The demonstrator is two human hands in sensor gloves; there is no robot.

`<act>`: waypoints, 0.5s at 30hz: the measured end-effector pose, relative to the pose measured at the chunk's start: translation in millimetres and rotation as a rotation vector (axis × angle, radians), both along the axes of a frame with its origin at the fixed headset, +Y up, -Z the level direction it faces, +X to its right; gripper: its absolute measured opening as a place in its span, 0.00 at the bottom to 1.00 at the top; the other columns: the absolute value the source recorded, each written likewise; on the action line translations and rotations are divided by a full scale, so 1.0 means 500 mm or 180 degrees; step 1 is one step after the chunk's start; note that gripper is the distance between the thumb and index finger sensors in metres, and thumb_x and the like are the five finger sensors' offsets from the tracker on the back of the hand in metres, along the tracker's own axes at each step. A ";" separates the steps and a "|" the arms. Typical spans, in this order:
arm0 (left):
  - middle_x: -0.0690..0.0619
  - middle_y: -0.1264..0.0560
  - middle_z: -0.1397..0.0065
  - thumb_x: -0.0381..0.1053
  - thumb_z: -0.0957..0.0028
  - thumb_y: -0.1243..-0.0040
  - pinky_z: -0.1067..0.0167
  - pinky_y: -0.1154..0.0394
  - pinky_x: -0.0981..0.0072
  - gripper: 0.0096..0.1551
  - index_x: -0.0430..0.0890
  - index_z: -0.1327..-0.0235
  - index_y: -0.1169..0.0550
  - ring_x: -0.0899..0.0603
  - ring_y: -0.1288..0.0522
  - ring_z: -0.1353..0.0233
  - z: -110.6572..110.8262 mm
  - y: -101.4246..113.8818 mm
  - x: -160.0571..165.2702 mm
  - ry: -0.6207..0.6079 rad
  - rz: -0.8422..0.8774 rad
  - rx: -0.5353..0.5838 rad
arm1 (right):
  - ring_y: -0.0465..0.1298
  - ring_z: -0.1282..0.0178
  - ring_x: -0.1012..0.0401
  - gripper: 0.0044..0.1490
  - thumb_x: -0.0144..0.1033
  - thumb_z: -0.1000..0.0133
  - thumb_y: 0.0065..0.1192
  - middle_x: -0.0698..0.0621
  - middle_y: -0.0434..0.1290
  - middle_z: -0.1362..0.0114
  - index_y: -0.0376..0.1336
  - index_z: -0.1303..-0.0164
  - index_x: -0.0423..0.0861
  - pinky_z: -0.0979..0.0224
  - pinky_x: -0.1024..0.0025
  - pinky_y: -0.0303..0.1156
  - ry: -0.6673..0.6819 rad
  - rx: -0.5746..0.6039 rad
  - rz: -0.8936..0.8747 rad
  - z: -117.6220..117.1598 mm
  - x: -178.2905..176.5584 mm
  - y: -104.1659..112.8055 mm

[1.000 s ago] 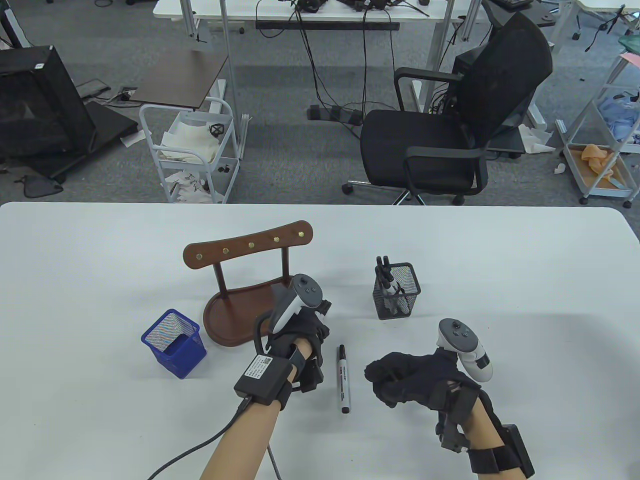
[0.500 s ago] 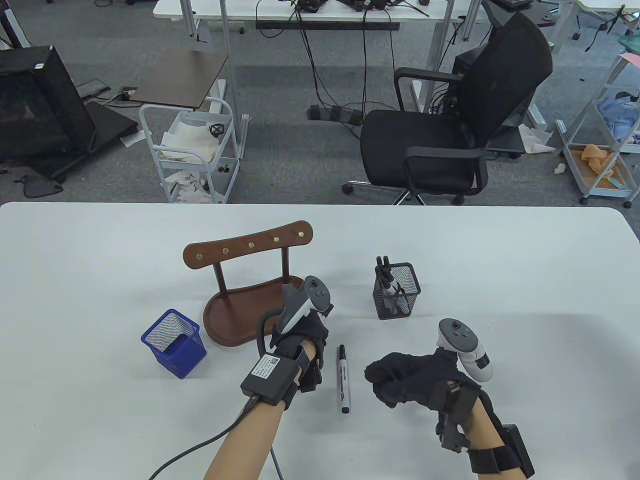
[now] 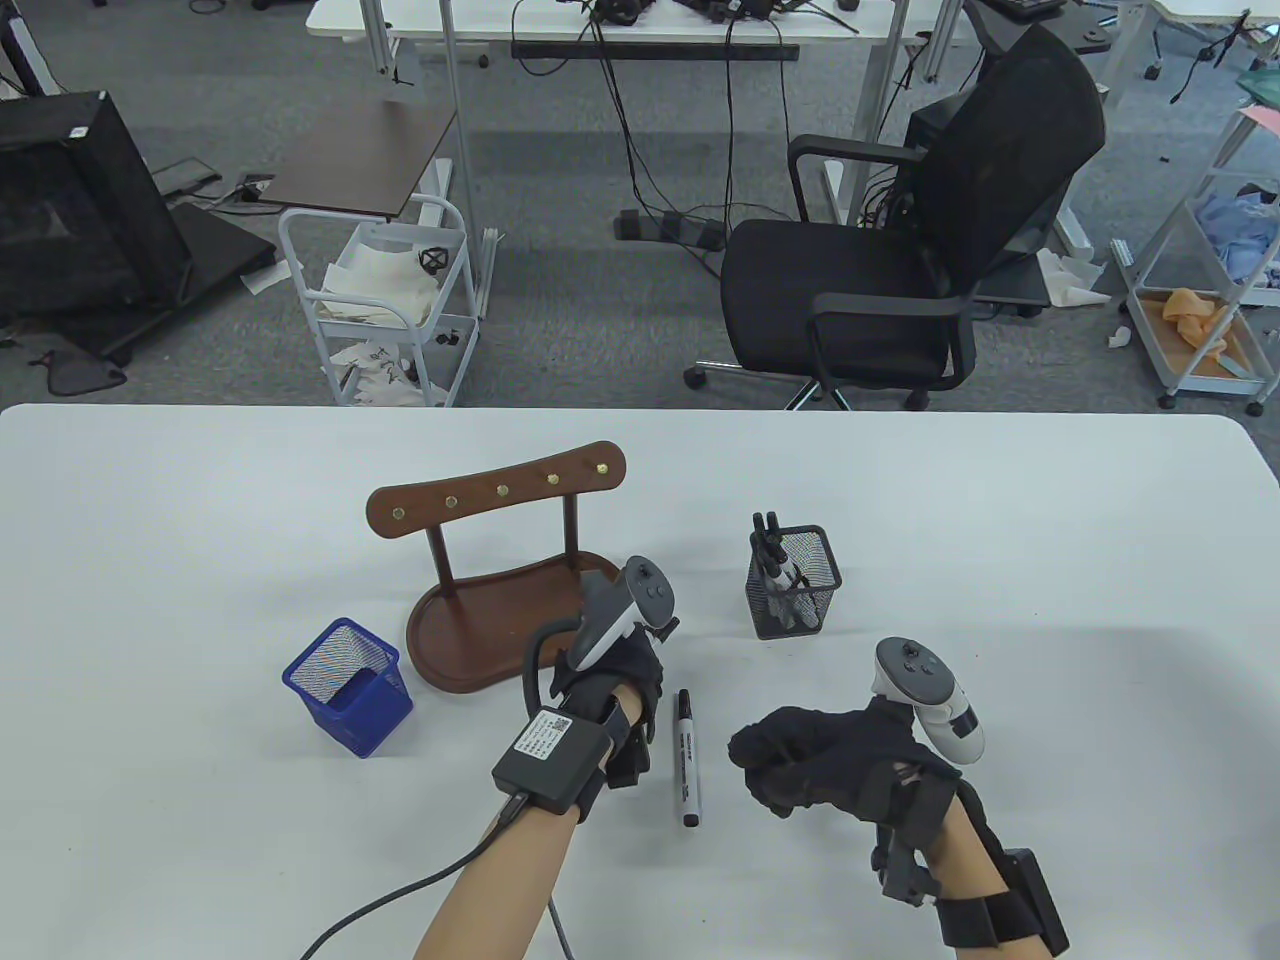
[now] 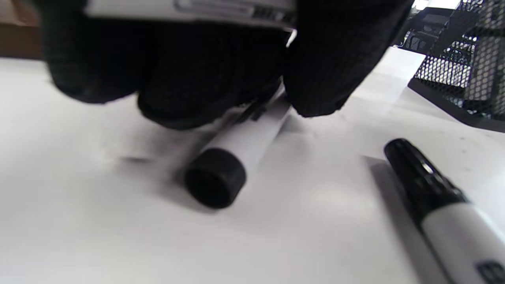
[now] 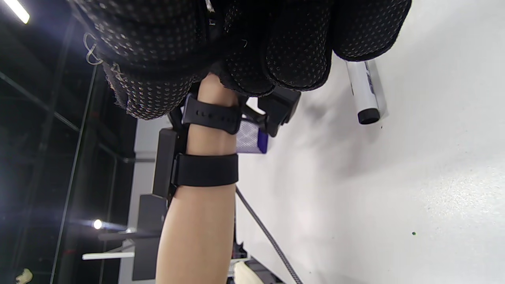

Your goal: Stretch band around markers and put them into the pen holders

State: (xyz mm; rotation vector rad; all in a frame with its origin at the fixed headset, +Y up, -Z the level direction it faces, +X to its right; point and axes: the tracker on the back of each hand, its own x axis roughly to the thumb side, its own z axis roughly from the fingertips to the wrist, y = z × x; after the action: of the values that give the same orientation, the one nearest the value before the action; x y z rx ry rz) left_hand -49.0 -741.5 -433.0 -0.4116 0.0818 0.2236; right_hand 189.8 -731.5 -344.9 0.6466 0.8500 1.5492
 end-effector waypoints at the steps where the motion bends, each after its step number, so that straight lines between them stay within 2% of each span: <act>1: 0.47 0.14 0.56 0.51 0.46 0.25 0.61 0.15 0.51 0.32 0.34 0.37 0.22 0.46 0.13 0.61 0.001 -0.005 0.003 0.0007 0.0016 -0.0036 | 0.79 0.44 0.49 0.32 0.42 0.47 0.78 0.47 0.80 0.38 0.67 0.32 0.54 0.29 0.39 0.68 0.0000 0.0003 0.0002 0.000 0.000 0.000; 5: 0.47 0.14 0.57 0.51 0.46 0.25 0.61 0.15 0.51 0.31 0.34 0.38 0.22 0.46 0.13 0.61 0.000 -0.006 0.005 0.0003 -0.0017 -0.0010 | 0.79 0.44 0.49 0.32 0.42 0.47 0.78 0.47 0.80 0.38 0.68 0.32 0.54 0.29 0.39 0.68 0.0000 0.0005 -0.0006 0.000 0.001 0.000; 15: 0.45 0.16 0.54 0.51 0.40 0.32 0.59 0.16 0.51 0.29 0.32 0.38 0.24 0.45 0.14 0.59 0.005 -0.010 -0.003 -0.0138 0.0086 -0.0360 | 0.79 0.44 0.49 0.32 0.42 0.47 0.78 0.47 0.80 0.38 0.68 0.32 0.54 0.29 0.39 0.68 -0.0030 -0.0004 0.0002 -0.001 0.004 0.000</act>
State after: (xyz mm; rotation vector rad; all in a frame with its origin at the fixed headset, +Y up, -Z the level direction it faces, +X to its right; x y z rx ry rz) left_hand -50.3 -746.7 -430.6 -0.5302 0.0465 0.2371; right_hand 191.9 -731.2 -345.5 0.6379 0.8441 1.5510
